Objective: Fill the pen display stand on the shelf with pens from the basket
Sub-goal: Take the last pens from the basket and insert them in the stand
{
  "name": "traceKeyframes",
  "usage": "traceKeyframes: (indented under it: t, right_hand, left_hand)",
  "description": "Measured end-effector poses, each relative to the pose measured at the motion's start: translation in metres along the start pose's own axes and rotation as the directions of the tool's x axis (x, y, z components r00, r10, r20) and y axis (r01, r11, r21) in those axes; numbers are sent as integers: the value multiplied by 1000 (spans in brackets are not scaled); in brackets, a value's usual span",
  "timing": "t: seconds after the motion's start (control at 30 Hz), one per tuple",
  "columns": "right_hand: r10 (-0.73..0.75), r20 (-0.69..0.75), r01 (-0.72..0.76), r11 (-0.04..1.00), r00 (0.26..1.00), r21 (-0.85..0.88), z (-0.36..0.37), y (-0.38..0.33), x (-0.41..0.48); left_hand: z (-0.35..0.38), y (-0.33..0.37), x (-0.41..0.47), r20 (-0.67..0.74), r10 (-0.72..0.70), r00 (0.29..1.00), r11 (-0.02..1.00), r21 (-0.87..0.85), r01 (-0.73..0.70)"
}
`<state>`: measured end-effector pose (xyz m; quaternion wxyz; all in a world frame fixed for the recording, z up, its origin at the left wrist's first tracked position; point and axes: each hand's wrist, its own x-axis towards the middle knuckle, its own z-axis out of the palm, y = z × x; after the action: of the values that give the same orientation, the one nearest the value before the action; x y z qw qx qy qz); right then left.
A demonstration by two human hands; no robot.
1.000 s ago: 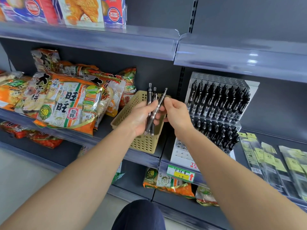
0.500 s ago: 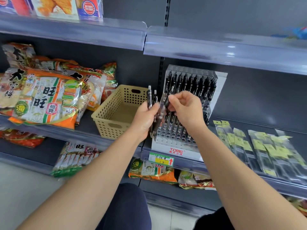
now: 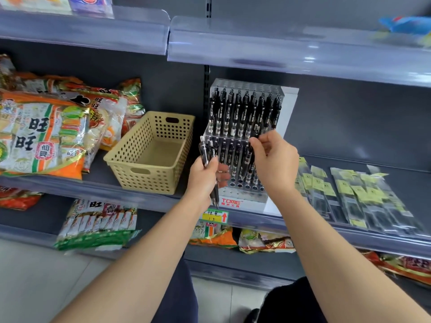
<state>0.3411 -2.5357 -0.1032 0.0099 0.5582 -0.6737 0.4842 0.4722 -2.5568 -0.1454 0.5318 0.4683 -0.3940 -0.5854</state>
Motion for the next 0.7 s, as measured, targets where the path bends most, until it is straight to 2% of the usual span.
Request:
traceKeyframes:
  t: [0.37, 0.7]
  right_hand:
    - [-132, -136, 127, 991, 982, -44, 21, 11, -10]
    - [-65, -11, 61, 975, 998, -215, 31, 21, -16]
  left_hand:
    - [0, -9, 0, 25, -6, 1000, 1000, -1, 6]
    - [-1, -7, 3, 29, -11, 1000, 1000, -2, 11]
